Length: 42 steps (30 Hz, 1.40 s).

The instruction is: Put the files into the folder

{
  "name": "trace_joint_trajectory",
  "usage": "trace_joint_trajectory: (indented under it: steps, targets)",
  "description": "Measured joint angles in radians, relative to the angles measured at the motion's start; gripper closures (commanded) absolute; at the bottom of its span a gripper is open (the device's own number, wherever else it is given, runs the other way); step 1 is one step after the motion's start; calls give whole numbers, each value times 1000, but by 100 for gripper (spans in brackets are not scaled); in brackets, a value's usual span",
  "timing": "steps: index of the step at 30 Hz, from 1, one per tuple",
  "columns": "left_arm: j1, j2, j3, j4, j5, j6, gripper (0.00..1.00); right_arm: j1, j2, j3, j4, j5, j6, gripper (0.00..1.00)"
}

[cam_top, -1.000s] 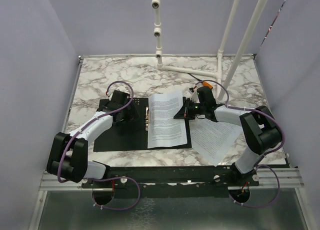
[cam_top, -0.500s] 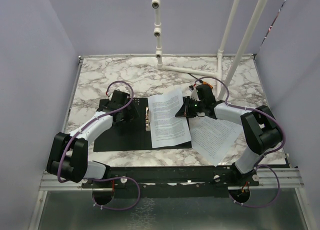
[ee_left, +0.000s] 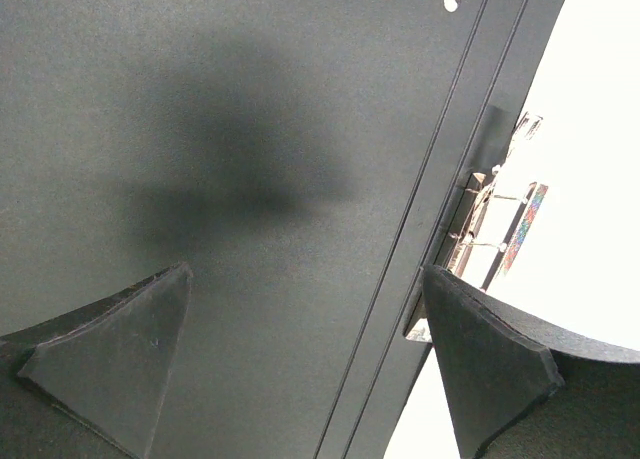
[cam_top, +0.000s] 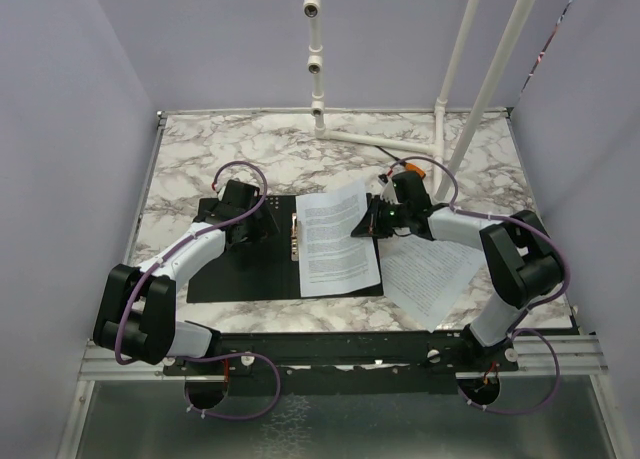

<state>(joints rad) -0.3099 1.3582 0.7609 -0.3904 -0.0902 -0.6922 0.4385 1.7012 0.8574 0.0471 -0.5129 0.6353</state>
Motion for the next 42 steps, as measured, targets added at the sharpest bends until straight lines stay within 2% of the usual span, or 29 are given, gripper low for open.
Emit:
trace_joint_trajectory:
  steps: [32,42]
  targets:
    - [0,-8,0,1,14,0,1,22,5,-68,94,35,116,99]
    - [0,-16,0,1,18,0,1,32,5,-68,94,45,124,91]
